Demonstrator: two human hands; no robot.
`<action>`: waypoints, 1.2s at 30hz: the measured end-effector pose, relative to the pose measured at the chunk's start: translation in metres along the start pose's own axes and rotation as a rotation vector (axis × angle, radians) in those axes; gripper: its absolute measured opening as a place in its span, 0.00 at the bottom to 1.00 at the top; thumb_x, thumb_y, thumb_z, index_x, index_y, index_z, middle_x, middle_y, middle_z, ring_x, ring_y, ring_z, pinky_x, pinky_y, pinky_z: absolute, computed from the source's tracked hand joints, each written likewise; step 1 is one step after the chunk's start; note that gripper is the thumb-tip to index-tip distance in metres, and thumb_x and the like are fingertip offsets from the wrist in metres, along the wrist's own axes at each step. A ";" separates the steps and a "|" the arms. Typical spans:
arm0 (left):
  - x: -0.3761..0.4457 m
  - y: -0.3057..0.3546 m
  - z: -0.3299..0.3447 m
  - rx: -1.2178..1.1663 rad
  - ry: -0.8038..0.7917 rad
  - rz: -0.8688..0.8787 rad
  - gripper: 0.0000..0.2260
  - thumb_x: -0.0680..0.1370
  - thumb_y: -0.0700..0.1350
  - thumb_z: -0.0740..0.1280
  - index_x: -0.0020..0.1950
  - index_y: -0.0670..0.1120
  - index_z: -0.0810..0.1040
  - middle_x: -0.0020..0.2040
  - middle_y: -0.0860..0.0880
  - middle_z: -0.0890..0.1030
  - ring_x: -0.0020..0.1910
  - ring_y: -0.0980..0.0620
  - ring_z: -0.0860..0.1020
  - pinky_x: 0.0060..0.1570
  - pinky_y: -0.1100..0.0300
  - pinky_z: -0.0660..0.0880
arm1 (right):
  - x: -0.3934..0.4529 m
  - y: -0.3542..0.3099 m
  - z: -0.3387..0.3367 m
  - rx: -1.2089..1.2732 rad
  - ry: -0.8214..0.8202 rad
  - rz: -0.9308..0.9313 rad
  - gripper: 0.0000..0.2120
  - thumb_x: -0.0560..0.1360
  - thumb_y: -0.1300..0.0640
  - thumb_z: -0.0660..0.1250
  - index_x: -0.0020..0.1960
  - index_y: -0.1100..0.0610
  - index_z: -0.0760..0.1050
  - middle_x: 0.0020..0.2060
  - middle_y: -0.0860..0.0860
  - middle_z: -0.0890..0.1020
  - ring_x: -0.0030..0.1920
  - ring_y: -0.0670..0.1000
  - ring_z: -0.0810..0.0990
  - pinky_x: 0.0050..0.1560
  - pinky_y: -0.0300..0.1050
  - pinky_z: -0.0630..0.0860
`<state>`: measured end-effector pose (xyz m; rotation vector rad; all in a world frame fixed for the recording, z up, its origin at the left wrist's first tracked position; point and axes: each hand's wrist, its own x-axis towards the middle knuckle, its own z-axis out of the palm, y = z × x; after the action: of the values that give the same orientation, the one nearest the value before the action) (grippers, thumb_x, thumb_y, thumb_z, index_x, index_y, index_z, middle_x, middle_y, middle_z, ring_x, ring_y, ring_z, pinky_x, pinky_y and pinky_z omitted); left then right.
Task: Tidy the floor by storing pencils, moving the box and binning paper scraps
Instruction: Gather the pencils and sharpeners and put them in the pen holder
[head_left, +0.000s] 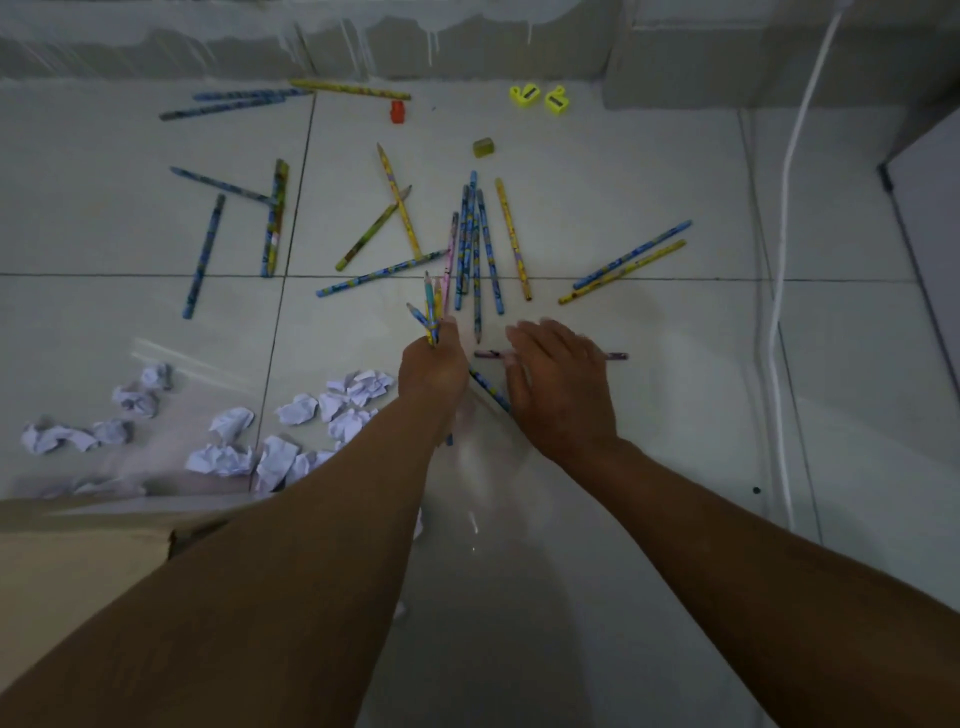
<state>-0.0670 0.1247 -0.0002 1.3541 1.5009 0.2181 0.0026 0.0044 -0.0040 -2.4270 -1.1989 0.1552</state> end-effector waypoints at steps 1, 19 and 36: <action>0.000 -0.002 0.000 0.031 -0.018 -0.010 0.24 0.82 0.58 0.56 0.37 0.44 0.76 0.37 0.38 0.78 0.40 0.39 0.78 0.46 0.46 0.77 | -0.001 0.006 0.001 -0.089 -0.066 -0.012 0.19 0.81 0.52 0.57 0.70 0.55 0.71 0.69 0.52 0.73 0.72 0.54 0.67 0.72 0.61 0.61; -0.006 -0.007 0.017 0.119 0.018 0.103 0.24 0.81 0.60 0.56 0.53 0.41 0.79 0.50 0.38 0.82 0.49 0.38 0.80 0.47 0.50 0.75 | 0.011 0.017 -0.004 0.105 -0.095 0.201 0.09 0.78 0.54 0.63 0.52 0.53 0.80 0.47 0.53 0.81 0.49 0.55 0.79 0.50 0.52 0.73; -0.018 0.098 0.037 -0.165 -0.181 -0.024 0.22 0.82 0.60 0.57 0.41 0.42 0.73 0.37 0.45 0.75 0.33 0.48 0.73 0.46 0.49 0.79 | 0.051 -0.008 -0.086 0.516 0.112 0.382 0.05 0.73 0.57 0.68 0.44 0.52 0.84 0.39 0.46 0.85 0.41 0.43 0.83 0.47 0.43 0.80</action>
<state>0.0177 0.1259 0.0638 1.1907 1.3176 0.1944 0.0525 0.0210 0.0814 -2.1352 -0.5454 0.3838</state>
